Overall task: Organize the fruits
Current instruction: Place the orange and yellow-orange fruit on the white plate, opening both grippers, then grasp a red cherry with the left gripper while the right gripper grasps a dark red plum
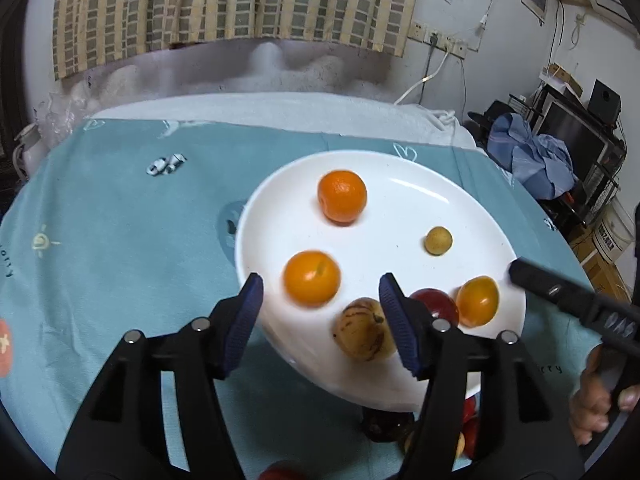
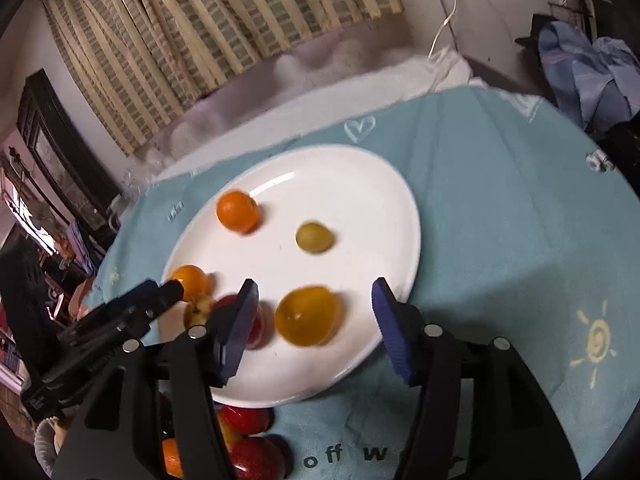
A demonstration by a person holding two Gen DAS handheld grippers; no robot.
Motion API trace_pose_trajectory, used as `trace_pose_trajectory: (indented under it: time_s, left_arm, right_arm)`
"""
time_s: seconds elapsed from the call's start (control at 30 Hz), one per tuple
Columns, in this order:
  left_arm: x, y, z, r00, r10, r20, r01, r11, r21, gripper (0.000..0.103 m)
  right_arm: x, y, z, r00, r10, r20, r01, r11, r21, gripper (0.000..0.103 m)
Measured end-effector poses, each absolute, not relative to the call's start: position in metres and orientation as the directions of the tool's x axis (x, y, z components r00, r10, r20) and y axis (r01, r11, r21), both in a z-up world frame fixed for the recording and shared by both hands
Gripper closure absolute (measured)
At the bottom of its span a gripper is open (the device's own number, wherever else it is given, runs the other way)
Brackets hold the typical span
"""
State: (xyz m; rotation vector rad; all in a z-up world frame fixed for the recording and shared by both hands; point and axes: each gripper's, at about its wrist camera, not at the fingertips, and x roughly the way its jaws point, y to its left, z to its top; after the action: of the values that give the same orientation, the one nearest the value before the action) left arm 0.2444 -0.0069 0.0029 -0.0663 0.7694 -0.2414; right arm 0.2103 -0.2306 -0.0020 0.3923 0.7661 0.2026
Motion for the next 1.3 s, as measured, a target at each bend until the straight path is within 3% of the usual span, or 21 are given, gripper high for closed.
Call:
trace_pose_trajectory:
  time_s: [0.27,0.53,0.6,0.83,0.93,1.0,1.2,1.23,1.27,1.3]
  left_arm:
    - [0.188,0.027,0.014,0.734,-0.206,-0.647,0.141,0.978,-0.152,0.036]
    - [0.133,0.054,-0.017,0.692,-0.162,-0.703,0.094,0.986,-0.135,0.035]
    - [0.133,0.054,-0.023,0.679,-0.166,-0.716,0.095,0.986,-0.138,0.027]
    - [0.139,0.04,-0.034,0.664,-0.149,-0.733,0.126,0.988,-0.086,0.026]
    - [0.14,0.034,-0.034,0.673,-0.145,-0.725,0.146,0.987,-0.062,0.03]
    - [0.141,0.034,-0.035,0.667,-0.166,-0.726,0.161,0.984,-0.078,0.04]
    - [0.138,0.035,-0.031,0.644,-0.253,-0.722,0.258,0.96,-0.107,0.056]
    - [0.142,0.041,-0.032,0.637,-0.246,-0.731,0.256,0.961,-0.1,0.055]
    - [0.149,0.058,-0.034,0.626,-0.268,-0.732,0.217,0.962,-0.167,0.047]
    - [0.153,0.068,-0.036,0.613,-0.298,-0.732,0.191,0.955,-0.229,0.046]
  right_arm:
    - [0.153,-0.221,0.016,0.723,0.373,-0.581,-0.114,0.894,0.432,0.042]
    - [0.112,-0.207,-0.008,0.663,0.388,-0.64,-0.121,0.899,0.42,0.037]
    - [0.11,-0.207,-0.008,0.666,0.384,-0.64,-0.112,0.899,0.423,0.037]
    - [0.118,-0.218,-0.015,0.644,0.401,-0.651,-0.065,0.877,0.475,0.037]
    - [0.116,-0.22,-0.017,0.644,0.395,-0.655,-0.054,0.878,0.476,0.037]
    - [0.116,-0.218,-0.017,0.643,0.391,-0.659,-0.054,0.881,0.469,0.037]
    - [0.115,-0.216,-0.016,0.643,0.384,-0.663,-0.054,0.886,0.46,0.037]
    - [0.116,-0.218,-0.016,0.644,0.384,-0.662,-0.052,0.885,0.463,0.037]
    - [0.116,-0.219,-0.015,0.646,0.383,-0.661,-0.048,0.884,0.466,0.037]
    - [0.116,-0.22,-0.015,0.647,0.383,-0.66,-0.042,0.881,0.471,0.037]
